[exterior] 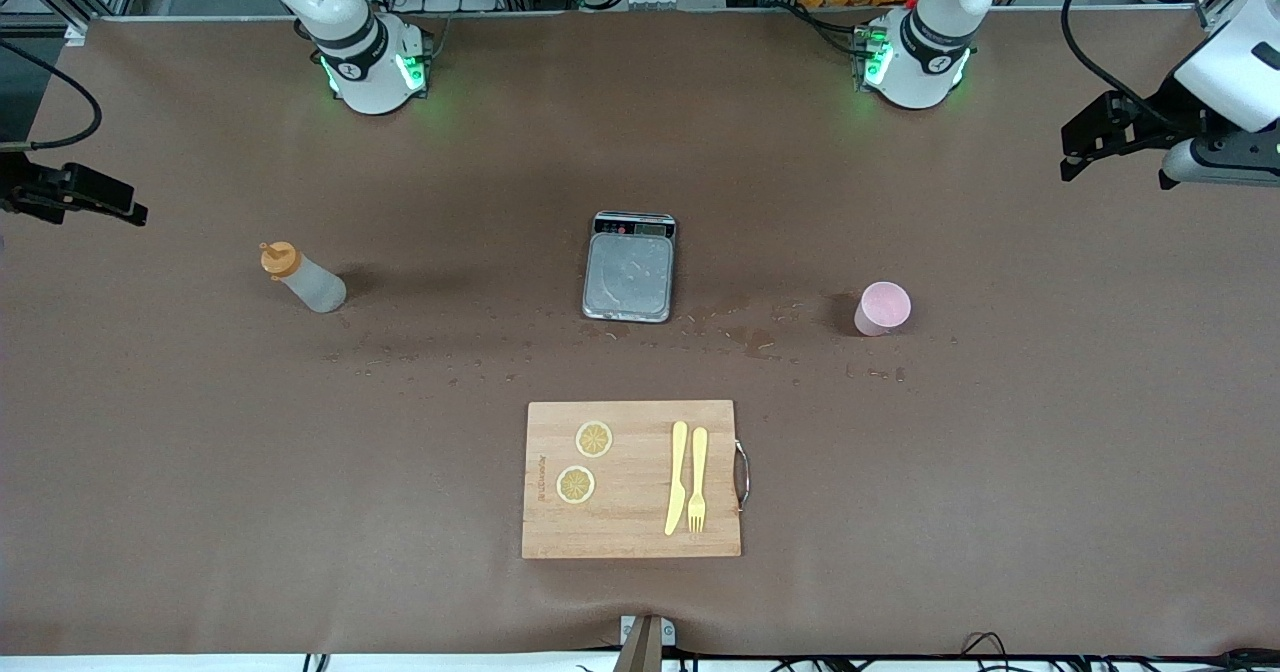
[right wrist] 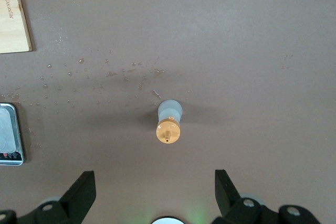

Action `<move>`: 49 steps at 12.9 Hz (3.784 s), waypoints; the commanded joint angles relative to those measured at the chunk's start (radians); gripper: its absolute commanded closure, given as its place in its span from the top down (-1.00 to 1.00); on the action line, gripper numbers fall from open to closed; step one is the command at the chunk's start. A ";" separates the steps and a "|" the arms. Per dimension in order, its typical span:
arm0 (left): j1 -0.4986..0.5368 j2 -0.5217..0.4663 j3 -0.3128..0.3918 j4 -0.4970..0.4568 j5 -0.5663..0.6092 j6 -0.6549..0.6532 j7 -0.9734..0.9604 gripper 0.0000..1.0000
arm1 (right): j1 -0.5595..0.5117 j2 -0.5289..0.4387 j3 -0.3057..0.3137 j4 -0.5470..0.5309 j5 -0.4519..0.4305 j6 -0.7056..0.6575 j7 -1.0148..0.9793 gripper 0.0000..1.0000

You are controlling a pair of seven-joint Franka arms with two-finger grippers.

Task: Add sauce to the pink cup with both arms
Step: 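Move the left gripper toward the pink cup while the right gripper reaches the bottle, then grasp the pink cup with the left gripper while the right gripper grasps the bottle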

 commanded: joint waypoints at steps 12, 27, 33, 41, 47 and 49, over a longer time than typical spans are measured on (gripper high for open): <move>0.037 0.025 0.005 -0.025 -0.048 -0.028 0.006 1.00 | -0.048 0.011 0.005 -0.019 0.000 0.009 0.005 1.00; 0.053 0.189 0.005 -0.417 -0.235 0.453 -0.014 1.00 | -0.267 0.155 0.006 -0.053 0.182 -0.049 0.219 1.00; 0.046 0.352 0.002 -0.421 -0.280 0.620 -0.055 1.00 | -0.319 0.245 0.006 -0.053 0.271 -0.069 0.444 1.00; -0.003 0.385 -0.006 -0.526 -0.269 0.723 -0.098 1.00 | -0.418 0.494 0.006 -0.047 0.441 -0.088 0.631 1.00; 0.006 0.399 -0.006 -0.563 -0.257 0.723 -0.080 1.00 | -0.476 0.664 0.006 -0.045 0.575 -0.089 0.707 1.00; 0.006 0.399 -0.006 -0.572 -0.252 0.723 -0.080 1.00 | -0.474 0.686 0.006 -0.047 0.581 -0.091 0.725 1.00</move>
